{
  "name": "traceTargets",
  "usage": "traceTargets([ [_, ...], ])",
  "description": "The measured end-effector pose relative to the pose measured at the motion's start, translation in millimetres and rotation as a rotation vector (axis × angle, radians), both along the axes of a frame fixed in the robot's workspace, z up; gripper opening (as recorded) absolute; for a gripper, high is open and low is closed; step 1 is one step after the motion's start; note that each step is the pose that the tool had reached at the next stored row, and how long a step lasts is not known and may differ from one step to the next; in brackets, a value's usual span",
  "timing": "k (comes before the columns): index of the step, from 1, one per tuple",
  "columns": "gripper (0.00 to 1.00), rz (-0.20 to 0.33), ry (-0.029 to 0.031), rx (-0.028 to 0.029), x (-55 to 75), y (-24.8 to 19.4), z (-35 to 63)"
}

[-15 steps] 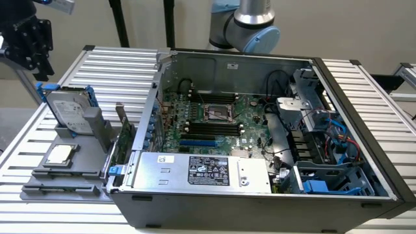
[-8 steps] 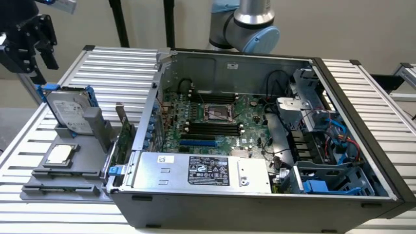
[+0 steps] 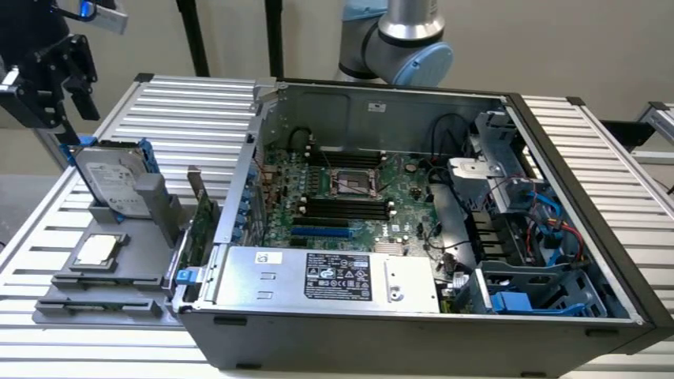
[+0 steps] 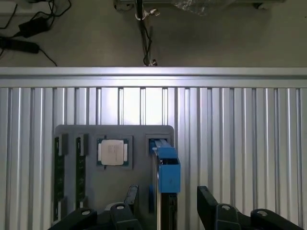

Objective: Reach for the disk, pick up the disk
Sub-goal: 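Pick up the disk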

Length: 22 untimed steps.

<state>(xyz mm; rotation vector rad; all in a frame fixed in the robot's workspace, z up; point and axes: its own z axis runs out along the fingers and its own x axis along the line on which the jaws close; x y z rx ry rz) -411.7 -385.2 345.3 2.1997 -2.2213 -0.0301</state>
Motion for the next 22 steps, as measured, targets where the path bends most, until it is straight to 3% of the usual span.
traceTargets([
  [22,0.6,0.007,0.0,0.0,-3.9,0.3,-28.7],
])
